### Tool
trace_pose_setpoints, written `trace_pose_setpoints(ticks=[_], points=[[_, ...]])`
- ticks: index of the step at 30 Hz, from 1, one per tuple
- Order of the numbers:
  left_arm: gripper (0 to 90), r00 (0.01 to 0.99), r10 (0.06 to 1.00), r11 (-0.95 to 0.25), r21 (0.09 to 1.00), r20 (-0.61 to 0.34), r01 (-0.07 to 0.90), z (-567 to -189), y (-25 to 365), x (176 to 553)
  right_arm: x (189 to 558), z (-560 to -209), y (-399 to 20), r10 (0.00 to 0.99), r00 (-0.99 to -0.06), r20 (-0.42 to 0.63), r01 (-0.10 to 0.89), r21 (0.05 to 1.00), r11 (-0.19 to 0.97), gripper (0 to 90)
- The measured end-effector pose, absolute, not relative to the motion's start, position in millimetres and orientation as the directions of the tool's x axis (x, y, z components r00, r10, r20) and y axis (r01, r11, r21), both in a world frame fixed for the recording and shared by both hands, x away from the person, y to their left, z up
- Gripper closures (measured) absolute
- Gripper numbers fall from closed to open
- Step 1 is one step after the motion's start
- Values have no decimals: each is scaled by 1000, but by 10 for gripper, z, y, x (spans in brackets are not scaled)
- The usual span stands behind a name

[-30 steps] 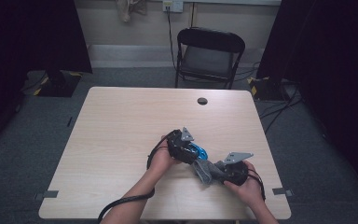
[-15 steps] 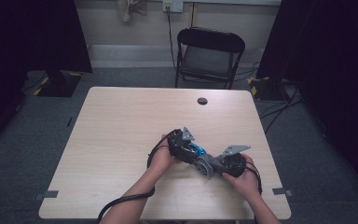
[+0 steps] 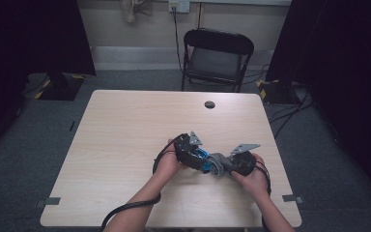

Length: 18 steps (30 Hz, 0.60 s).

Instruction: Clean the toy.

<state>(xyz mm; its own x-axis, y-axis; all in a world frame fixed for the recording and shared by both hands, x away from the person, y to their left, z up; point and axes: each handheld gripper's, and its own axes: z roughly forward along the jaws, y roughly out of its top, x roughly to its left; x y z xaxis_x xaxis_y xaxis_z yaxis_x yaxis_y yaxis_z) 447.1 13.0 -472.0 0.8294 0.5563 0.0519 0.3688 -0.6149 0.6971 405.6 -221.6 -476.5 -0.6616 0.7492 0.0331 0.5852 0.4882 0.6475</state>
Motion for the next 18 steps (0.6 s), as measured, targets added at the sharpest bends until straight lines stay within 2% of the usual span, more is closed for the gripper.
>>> trace_pose_setpoints(ticks=[18], points=[[157, 833, 551, -610, 705, 50, 362, -4728, 146, 4469, 4199, -4788, -2176, 833, -553, -17, 598, 688, 411, 725]])
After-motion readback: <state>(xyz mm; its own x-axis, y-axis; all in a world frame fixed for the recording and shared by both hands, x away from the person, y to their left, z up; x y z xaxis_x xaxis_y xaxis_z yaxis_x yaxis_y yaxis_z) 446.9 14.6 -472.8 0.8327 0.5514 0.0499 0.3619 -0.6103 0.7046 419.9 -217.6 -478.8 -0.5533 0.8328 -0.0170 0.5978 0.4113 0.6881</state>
